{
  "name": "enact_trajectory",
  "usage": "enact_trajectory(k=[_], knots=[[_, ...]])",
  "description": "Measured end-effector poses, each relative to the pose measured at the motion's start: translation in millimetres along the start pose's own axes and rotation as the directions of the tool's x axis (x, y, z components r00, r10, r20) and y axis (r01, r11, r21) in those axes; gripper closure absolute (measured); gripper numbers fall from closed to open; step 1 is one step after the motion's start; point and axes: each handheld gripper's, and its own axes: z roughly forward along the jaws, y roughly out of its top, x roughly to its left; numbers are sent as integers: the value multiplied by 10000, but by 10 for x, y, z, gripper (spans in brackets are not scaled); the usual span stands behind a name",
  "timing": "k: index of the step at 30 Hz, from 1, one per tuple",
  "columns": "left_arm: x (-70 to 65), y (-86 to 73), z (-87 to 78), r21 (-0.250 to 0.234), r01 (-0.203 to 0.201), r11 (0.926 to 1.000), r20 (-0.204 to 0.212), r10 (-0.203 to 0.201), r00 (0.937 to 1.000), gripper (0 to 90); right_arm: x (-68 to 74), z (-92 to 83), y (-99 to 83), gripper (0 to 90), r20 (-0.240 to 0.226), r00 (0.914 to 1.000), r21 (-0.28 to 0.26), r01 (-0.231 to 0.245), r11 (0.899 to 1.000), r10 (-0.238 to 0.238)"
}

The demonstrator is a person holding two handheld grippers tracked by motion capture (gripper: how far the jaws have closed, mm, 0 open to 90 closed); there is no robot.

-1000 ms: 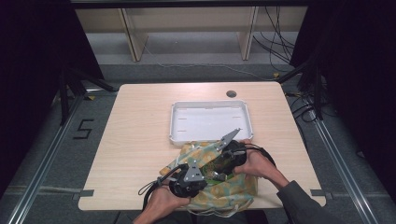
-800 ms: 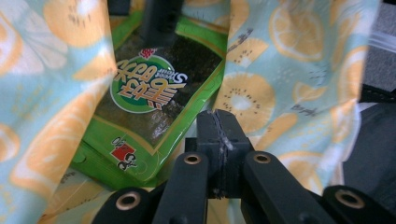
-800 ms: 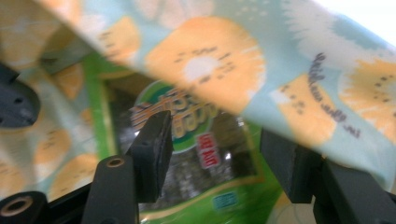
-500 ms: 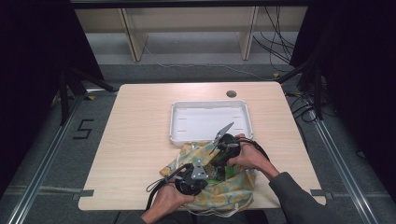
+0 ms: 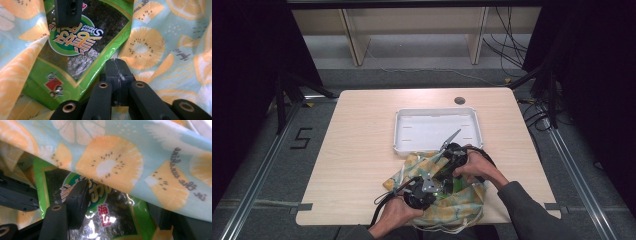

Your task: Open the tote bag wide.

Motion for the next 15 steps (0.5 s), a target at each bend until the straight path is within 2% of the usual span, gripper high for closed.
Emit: enact_trajectory(k=[2, 3, 4, 5, 8, 10, 12, 15], knots=[[5, -10, 23, 229, -311, 9993, -5, 311, 9995, 893, 17, -9, -2, 402, -120, 9994, 188, -335, 9993, 337], [-11, -18, 36, 203, -144, 9997, 2, 144, 9999, 894, 17, -9, 3, 412, -348, 9991, 93, -256, 9996, 259], [-21, -22, 46, 183, -20, 9998, 20, 20, 10000, 894, 20, -19, 6, 413, -339, 9991, 68, -237, 9997, 239], [-12, -15, 42, 196, -221, 9996, 58, 220, 9997, 894, 25, -23, 7, 409, -485, 9985, 29, -248, 9997, 250], [-19, -20, 40, 229, -47, 9997, 57, 46, 10000, 894, 34, -79, 11, 411, -933, 9938, -15, -602, 9982, 598], [-21, -20, 53, 118, 68, 9999, 20, -68, 10000, 894, 32, -106, 8, 416, -1021, 9919, -133, -773, 9969, 755], [-11, -16, 52, 124, -59, 9999, -10, 59, 10000, 894, 25, -118, 2, 430, -821, 9930, -79, -860, 9963, 851], [-9, -12, 51, 211, -49, 9998, 34, 48, 10000, 894, 23, -79, -2, 421, -1170, 9899, -73, -817, 9966, 803]])
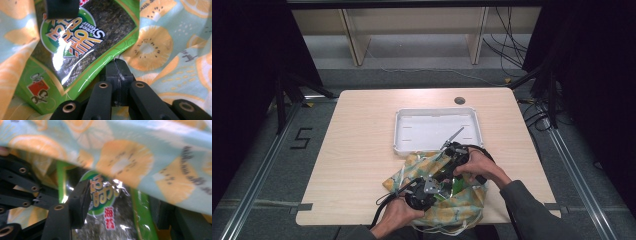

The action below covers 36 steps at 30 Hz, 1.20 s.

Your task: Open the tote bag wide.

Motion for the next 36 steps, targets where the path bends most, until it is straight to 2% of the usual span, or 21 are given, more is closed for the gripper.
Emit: enact_trajectory(k=[2, 5, 7, 9, 11, 12, 13, 14, 16, 18, 20, 21, 24, 25, 27, 29, 30, 31, 32, 34, 36], knots=[[5, -1, 1, -1, 29, 10000, -3, -29, 10000, 894, 39, -3, 1, 423, -58, 9997, 89, -255, 9996, 255], [8, -1, 0, 2, 37, 10000, 2, -37, 10000, 894, 58, -51, 23, 459, 110, 9999, -18, -22, 10000, 22], [22, 1, -8, 79, -211, 9997, -49, 212, 9998, 894, 79, -92, 24, 479, 30, 9999, -63, -133, 9999, 134], [8, 0, -1, 40, 38, 10000, 5, -39, 10000, 894, 82, -124, 32, 495, -184, 9998, -83, -115, 9999, 113], [3, -1, 2, -1, 17, 10000, -16, -17, 10000, 894, 118, -181, 30, 526, -61, 9996, -180, -294, 9994, 293], [4, 0, -2, 15, -8, 10000, -29, 8, 10000, 894, 129, -202, 34, 537, -190, 9991, -177, -387, 9991, 383], [9, 3, -6, 27, -154, 9999, -66, 154, 9999, 894, 129, -220, 38, 565, -180, 9994, -308, -294, 9991, 289], [-3, 1, 0, 18, 39, 10000, -55, -39, 10000, 894, 132, -241, 40, 589, -275, 9992, -407, -286, 9988, 275], [-2, 1, 0, 16, -11, 10000, -81, 11, 10000, 894, 160, -277, 35, 621, -443, 9979, -333, -479, 9983, 464], [-2, 0, -7, 22, -40, 10000, -146, 40, 9999, 894, 158, -295, 36, 667, -803, 9965, -402, -268, 9988, 235], [-13, 6, -9, -157, 101, 9998, -190, -104, 9998, 894, 185, -324, 39, 720, -589, 9972, -425, -492, 9979, 466], [-13, 20, -41, -62, -89, 9999, -178, 88, 9998, 893, 188, -342, 42, 742, -570, 9980, -529, -288, 9982, 258], [-32, 51, -110, -443, -3, 9990, -257, -9, 9997, 888, 225, -370, 40, 751, -252, 9984, -424, -512, 9978, 501], [-32, 51, -110, -443, -3, 9990, -257, -9, 9997, 882, 217, -363, 36, 752, -261, 9991, -504, -348, 9981, 335], [-38, 74, -228, -768, -54, 9970, -299, 31, 9995, 867, 199, -362, 35, 752, -361, 9993, -547, -146, 9984, 126], [-39, 82, -311, -881, -79, 9961, -379, 45, 9993, 852, 218, -387, 35, 752, -274, 9988, -493, -423, 9979, 410], [-35, 88, -370, -1064, -94, 9943, -427, 49, 9991, 842, 227, -398, 33, 752, -296, 9985, -424, -477, 9980, 464], [-36, 93, -423, -1190, -55, 9929, -453, 1, 9990, 832, 212, -393, 35, 752, -189, 9998, -557, -93, 9984, 82], [-30, 101, -478, -1357, -117, 9907, -594, 37, 9982, 820, 229, -406, 34, 752, -112, 9996, -453, -254, 9987, 249], [-26, 113, -560, -1503, 43, 9886, -493, -118, 9987, 788, 224, -407, 36, 752, -141, 9998, -629, -155, 9979, 146], [-6, 129, -659, -1747, 93, 9846, -723, -222, 9971, 751, 232, -414, 33, 752, -88, 10000, -657, -48, 9978, 43]])
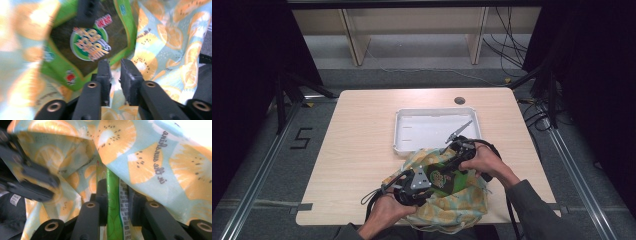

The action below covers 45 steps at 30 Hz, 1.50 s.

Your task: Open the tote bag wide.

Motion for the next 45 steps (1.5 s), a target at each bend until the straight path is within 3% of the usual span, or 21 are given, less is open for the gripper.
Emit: enact_trajectory(k=[1, 2, 5, 6, 8, 12, 16, 21, 22, 24, 26, 28, 30, 32, 34, 37, 38, 40, 41, 45], knots=[[26, 15, -48, 10, -129, 9999, -190, 129, 9997, 717, 9, -2, 3, 752, 313, 9995, -1, 10, 10000, -10], [47, 25, -83, -75, -107, 9999, -249, 105, 9996, 681, 4, -10, 4, 752, 281, 9993, -87, 259, 9996, -256], [118, 37, -187, -308, 177, 9994, -571, -195, 9982, 591, 34, -22, 4, 752, 188, 9997, 88, 149, 9999, -150], [151, 39, -231, -452, 350, 9984, -704, -381, 9968, 571, 38, -28, 6, 752, 479, 9982, 9, 353, 9994, -353], [194, 42, -292, -513, 512, 9974, -820, -553, 9951, 533, 47, -34, 10, 752, 554, 9976, -3, 421, 9991, -420], [278, 61, -382, -765, 507, 9958, -1603, -625, 9851, 449, 71, -40, 10, 752, 681, 9961, 51, 557, 9984, -559], [337, 96, -443, -753, 553, 9956, -1819, -683, 9809, 401, 89, -46, 8, 752, 765, 9956, 101, 534, 9985, -540], [454, 105, -413, -309, 761, 9966, -2052, -809, 9754, 359, 114, -42, 7, 751, 834, 9936, 125, 749, 9971, -757], [484, 106, -389, 18, 658, 9978, -2012, -641, 9774, 357, 127, -42, 7, 752, 827, 9940, 144, 701, 9974, -711], [522, 99, -303, 604, 875, 9943, -1692, -762, 9826, 340, 143, -36, 10, 752, 821, 9934, 170, 792, 9967, -803], [563, 90, -212, 803, 946, 9923, -1552, -813, 9845, 422, 163, -38, 14, 751, 842, 9922, 172, 906, 9957, -917], [618, 91, -159, 865, 817, 9929, -1537, -678, 9858, 592, 177, -34, 20, 752, 897, 9916, 217, 921, 9955, -937], [706, 116, -124, 819, 765, 9937, -1736, -614, 9829, 717, 193, -30, 17, 752, 952, 9898, 256, 1042, 9942, -1062], [809, 142, -122, 842, 739, 9937, -1871, -571, 9807, 785, 214, -31, 13, 751, 1081, 9882, 329, 1055, 9939, -1085], [907, 159, -98, 571, 882, 9945, -1970, -753, 9775, 810, 231, -30, 12, 752, 1055, 9846, 346, 1364, 9901, -1393], [1004, 144, -37, 759, 1121, 9908, -2034, -947, 9745, 827, 276, -49, 4, 752, 1047, 9830, 383, 1475, 9883, -1508], [1026, 128, 1, 713, 1312, 9888, -1990, -1148, 9732, 827, 268, -50, 9, 752, 1012, 9781, 304, 1797, 9832, -1819], [1075, 89, 66, 928, 1363, 9863, -2021, -1154, 9725, 827, 306, -81, 5, 752, 1193, 9776, 515, 1683, 9844, -1734], [1086, 69, 97, 1013, 1416, 9847, -1991, -1194, 9727, 821, 318, -90, 5, 752, 1106, 9791, 438, 1668, 9850, -1707], [1084, 10, 154, 1152, 1626, 9799, -1818, -1402, 9733, 800, 344, -207, 22, 753, 1577, 9713, 159, 1777, 9840, -1780]])
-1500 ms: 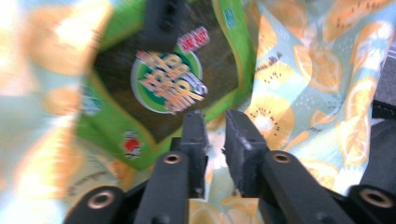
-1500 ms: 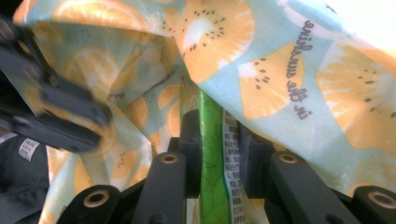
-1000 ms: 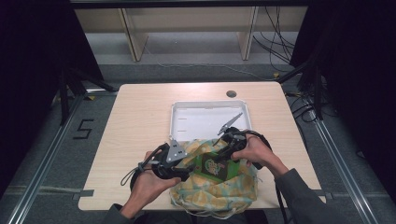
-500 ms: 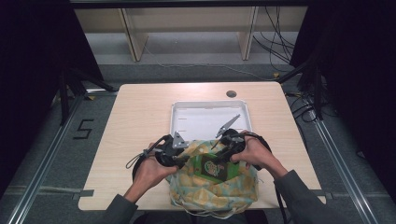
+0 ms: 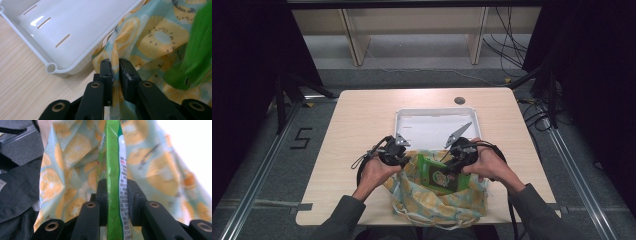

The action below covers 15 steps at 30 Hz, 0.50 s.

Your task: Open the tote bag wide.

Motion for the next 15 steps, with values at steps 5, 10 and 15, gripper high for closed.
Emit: enact_trajectory(k=[5, 10, 15], knots=[[-5, 5, -117, -247, 164, 9996, 370, -155, 9992, 695, -19, -170, 17, 753, -14, 10000, -682, 89, 9976, -90], [-21, -1, -285, -905, 517, 9945, 513, -472, 9976, 504, -2, -345, 63, 753, 7, 9996, -1308, 266, 9910, -267], [-14, -91, -500, -1544, 682, 9857, 430, -623, 9971, 399, 37, -481, 103, 753, 118, 9995, -1576, 311, 9870, -296]])
